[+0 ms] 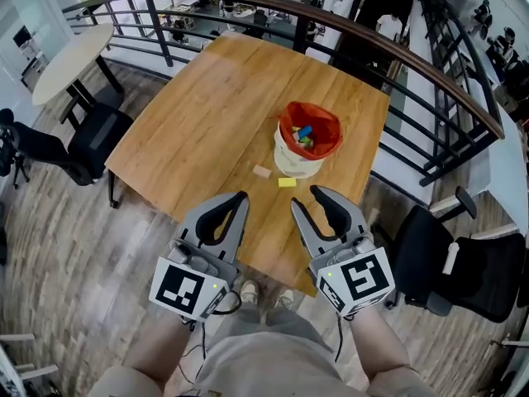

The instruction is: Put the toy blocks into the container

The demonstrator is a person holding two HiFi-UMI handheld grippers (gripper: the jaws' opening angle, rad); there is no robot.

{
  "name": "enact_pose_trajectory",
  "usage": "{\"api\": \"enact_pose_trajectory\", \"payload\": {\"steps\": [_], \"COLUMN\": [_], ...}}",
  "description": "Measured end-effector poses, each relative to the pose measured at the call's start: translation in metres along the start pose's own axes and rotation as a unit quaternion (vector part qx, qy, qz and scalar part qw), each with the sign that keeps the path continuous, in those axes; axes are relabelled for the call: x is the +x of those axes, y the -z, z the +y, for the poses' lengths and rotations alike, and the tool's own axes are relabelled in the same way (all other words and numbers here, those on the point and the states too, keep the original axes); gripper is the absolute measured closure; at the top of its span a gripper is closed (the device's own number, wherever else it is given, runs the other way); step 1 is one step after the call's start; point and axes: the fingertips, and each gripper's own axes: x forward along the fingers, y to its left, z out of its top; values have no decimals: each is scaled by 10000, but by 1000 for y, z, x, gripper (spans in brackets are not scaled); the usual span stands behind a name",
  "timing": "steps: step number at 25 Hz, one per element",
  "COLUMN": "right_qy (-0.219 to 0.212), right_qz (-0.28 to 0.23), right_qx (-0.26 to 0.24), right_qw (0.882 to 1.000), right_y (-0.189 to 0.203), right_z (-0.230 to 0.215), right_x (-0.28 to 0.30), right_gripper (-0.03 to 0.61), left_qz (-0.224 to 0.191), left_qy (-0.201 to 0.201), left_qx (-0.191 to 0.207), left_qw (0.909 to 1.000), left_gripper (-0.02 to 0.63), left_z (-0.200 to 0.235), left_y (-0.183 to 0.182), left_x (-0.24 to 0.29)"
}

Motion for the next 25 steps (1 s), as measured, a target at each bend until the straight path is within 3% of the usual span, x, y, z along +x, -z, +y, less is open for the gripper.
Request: {"api": "enact_pose_trajectory", "payload": {"steps": [4,10,17,25], "right_qy": [153,474,984,1219], "right_qz": [144,331,771,1418], "right_qx": [208,405,781,1148], "right_qw": [9996,9975,9891,9756], "right_y": [23,67,139,232], "right_z": [-10,-37,-77,-101], "right_x": [26,64,99,131], "right_gripper": [414,368,354,341], "left_qz": [-24,320,962,1397], "left_qy": [-167,-326,-254,-78], "left_qx": [17,-22,-172,-323], "left_qw": [9999,9990,9949,9896], "left_gripper": [603,603,603,603], "left_z": [25,60,80,83], "left_y": [14,73,160,230], "left_x": [19,57,95,125]}}
